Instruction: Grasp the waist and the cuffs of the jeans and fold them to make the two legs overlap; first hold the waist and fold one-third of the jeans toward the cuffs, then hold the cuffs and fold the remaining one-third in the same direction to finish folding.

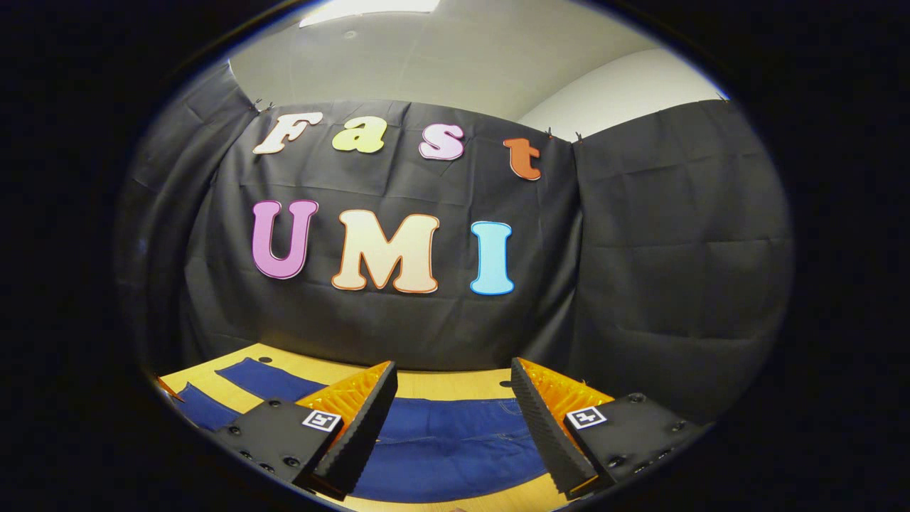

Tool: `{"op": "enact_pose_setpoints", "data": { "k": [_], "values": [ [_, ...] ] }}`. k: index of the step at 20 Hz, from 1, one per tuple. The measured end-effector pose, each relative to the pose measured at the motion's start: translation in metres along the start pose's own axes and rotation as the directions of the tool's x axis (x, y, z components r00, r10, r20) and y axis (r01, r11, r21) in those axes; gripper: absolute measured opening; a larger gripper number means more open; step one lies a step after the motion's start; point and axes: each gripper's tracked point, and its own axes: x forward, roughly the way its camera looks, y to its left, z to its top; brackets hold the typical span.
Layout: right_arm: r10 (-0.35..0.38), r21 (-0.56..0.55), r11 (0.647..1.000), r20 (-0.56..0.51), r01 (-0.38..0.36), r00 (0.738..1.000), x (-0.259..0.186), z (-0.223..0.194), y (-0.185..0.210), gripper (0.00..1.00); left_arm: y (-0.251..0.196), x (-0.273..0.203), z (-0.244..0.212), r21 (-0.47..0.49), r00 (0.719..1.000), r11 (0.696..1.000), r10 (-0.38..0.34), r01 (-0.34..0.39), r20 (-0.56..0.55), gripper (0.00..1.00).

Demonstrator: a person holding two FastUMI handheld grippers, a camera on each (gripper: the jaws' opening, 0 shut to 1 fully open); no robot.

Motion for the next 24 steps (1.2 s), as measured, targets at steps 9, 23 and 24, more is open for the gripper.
{"op": "enact_pose_setpoints", "data": {
  "k": [9, 23, 24],
  "values": [
    [-0.083, -0.051, 0.995, 0.000, 0.083, 0.997, -0.020, -0.001, -0.026, 1.00, -0.017, 0.029, -0.010, 0.067, 0.998, 0.995, -0.070, 0.069, 0.005, 0.76],
    [-0.040, -0.279, 0.960, -0.063, 0.021, 0.997, -0.006, -0.048, -0.061, 1.00, -0.019, 0.057, 0.001, 0.036, 0.994, 0.994, -0.102, 0.100, 0.042, 0.02],
    [-0.025, -0.324, 0.946, -0.089, -0.005, 0.996, 0.001, -0.060, -0.070, 0.99, -0.020, 0.057, 0.001, 0.051, 0.995, 0.994, -0.099, 0.097, 0.029, 0.00]
  ]
}}
